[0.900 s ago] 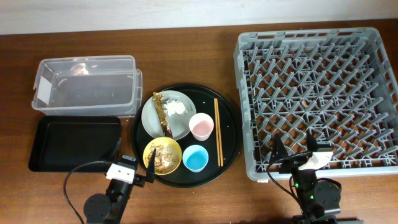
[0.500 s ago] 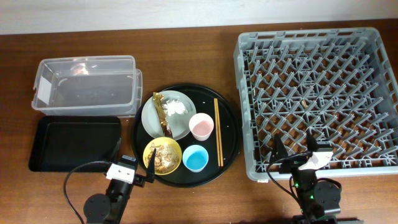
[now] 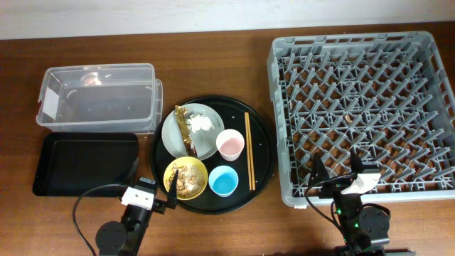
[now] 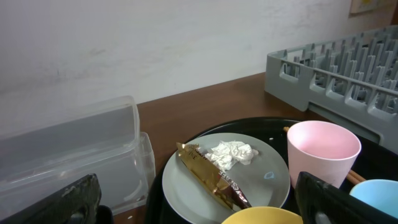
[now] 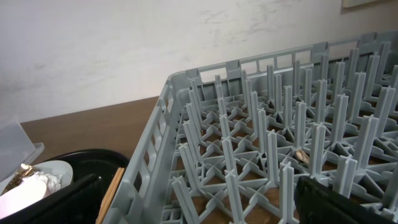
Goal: Sort waste into correct bins and load items into the dishwasher rack
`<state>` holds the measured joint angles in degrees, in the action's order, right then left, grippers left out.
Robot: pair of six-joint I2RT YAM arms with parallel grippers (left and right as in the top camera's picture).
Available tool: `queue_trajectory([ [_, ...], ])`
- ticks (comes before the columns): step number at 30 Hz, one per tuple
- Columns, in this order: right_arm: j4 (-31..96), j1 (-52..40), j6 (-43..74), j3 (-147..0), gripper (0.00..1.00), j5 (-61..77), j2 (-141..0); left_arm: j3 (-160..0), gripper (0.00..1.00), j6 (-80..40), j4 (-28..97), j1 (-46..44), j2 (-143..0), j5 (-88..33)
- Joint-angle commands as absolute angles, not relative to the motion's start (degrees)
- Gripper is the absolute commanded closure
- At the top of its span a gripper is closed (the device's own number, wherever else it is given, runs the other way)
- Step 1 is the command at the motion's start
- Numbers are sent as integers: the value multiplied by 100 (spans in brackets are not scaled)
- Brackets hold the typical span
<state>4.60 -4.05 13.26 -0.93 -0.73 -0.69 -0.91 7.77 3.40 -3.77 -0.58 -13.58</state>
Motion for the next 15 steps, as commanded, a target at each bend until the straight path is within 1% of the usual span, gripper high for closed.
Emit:
queue_trajectory([
  [1, 449, -373, 1286, -32, 1, -45, -21, -54, 1, 849, 338, -353, -40, -1417],
  [8, 449, -373, 1286, -32, 1, -45, -19, -54, 1, 847, 329, -357, -40, -1424],
  [14, 445, -373, 1286, -32, 2, -40, -21, -54, 1, 825, 198, -357, -40, -2928],
  [15, 447, -373, 1286, -32, 2, -40, -21, -58, 1, 825, 62, -357, -40, -3496],
])
